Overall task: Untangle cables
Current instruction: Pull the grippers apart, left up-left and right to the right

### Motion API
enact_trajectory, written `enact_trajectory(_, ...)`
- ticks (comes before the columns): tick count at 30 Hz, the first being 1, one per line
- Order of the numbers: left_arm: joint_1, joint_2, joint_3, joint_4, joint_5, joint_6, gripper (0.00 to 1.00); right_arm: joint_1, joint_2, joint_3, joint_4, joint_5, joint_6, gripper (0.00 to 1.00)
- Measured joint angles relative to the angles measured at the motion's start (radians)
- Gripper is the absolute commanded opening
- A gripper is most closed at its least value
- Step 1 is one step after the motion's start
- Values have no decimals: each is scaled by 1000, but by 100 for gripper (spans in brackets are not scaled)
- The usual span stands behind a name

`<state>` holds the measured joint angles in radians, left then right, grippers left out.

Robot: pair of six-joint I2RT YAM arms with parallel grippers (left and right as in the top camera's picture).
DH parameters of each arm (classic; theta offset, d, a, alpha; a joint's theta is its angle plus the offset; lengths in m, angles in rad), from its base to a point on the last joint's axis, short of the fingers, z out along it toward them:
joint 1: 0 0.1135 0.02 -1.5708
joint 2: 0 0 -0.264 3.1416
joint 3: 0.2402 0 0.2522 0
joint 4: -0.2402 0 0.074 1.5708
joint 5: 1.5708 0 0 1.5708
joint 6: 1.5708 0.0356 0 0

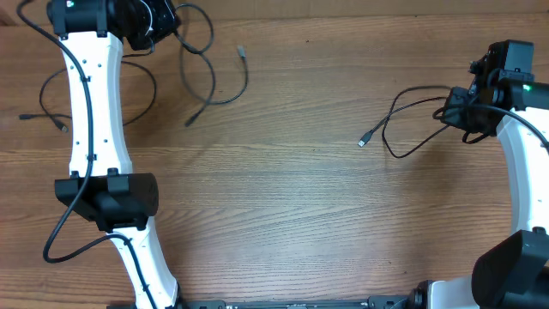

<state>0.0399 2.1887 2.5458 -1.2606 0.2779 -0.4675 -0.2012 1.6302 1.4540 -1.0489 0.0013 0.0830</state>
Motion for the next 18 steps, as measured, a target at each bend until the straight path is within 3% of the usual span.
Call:
enact_trajectory(3,-23,3,0,34,-136,3,4,0,0,0,0,-39,3,5)
enact_trajectory(8,-54,38,0,127,-237,2,4,1,0,0,0,-69,7,6)
enact_trajectory(18,-79,298,0,304,-218,-57,8,1,0,0,24,-78,10,7)
